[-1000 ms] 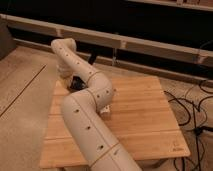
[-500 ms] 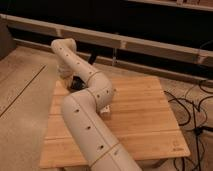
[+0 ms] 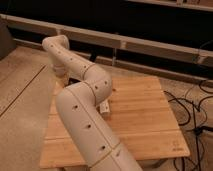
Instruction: Drag the ceramic bowl in a circle
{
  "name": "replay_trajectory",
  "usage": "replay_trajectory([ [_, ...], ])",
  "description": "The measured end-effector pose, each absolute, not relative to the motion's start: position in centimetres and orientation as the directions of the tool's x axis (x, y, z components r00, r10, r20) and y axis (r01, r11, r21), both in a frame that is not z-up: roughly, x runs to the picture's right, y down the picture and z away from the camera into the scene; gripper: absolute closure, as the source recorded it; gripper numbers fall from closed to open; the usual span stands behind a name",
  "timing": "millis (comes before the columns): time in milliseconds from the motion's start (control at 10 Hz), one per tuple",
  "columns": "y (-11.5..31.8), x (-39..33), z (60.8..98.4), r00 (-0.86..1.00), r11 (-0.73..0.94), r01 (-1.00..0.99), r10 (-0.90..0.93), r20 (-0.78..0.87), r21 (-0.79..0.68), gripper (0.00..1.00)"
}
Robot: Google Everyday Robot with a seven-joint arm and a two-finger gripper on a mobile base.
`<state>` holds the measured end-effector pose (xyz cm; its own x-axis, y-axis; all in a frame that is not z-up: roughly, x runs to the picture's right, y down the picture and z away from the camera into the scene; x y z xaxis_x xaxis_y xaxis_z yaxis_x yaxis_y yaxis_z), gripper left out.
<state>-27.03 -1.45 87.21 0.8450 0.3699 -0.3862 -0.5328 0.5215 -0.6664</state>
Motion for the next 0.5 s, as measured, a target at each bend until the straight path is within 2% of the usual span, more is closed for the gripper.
replay_trajectory([
  [500,1.5,-30.8,84.4,0.888,0.581,-0.460,0.307,-0.343,-0.672,1.00],
])
